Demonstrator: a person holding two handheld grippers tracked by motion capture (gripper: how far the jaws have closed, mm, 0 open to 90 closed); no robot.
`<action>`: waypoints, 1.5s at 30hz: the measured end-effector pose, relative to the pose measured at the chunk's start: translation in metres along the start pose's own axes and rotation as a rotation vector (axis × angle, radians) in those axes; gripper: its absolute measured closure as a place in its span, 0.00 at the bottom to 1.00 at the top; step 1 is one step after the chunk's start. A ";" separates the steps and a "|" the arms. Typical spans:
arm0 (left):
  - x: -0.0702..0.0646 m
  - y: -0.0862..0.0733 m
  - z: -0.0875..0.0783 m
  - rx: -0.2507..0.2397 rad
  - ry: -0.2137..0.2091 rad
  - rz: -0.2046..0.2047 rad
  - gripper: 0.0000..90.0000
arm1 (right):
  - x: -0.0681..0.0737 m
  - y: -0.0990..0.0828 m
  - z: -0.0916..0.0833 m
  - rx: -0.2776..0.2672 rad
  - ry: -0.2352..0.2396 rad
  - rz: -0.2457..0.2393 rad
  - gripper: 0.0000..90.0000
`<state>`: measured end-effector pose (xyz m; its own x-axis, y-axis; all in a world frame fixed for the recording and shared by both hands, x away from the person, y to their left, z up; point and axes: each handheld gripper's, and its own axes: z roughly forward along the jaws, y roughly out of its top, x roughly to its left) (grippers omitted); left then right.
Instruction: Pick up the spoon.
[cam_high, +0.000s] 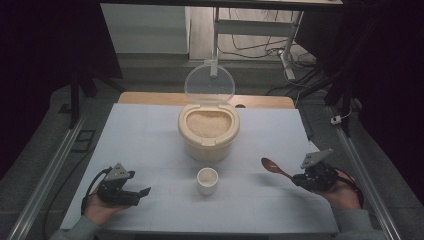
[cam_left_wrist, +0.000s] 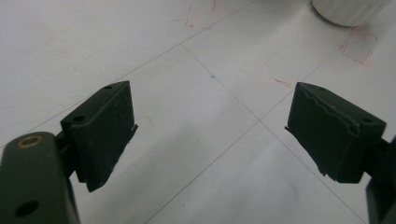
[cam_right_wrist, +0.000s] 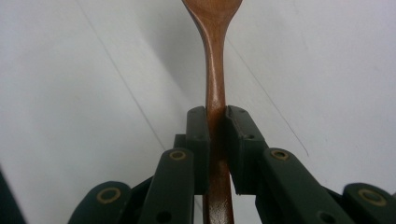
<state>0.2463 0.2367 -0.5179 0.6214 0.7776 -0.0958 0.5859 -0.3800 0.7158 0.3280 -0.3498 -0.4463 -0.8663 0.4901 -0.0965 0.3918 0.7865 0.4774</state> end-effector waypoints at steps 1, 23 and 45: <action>0.000 0.000 0.000 0.000 0.000 0.000 0.17 | 0.002 0.001 -0.002 -0.016 -0.001 -0.003 0.89; 0.000 0.000 0.001 0.004 -0.002 0.002 0.17 | 0.061 0.052 -0.013 -0.172 0.041 -0.054 0.89; 0.000 0.001 0.001 0.003 0.000 -0.004 0.17 | 0.086 0.117 0.010 -0.207 0.089 -0.248 0.89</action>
<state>0.2474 0.2356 -0.5184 0.6193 0.7789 -0.0989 0.5897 -0.3783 0.7136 0.3028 -0.2121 -0.4070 -0.9548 0.2509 -0.1595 0.1019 0.7802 0.6172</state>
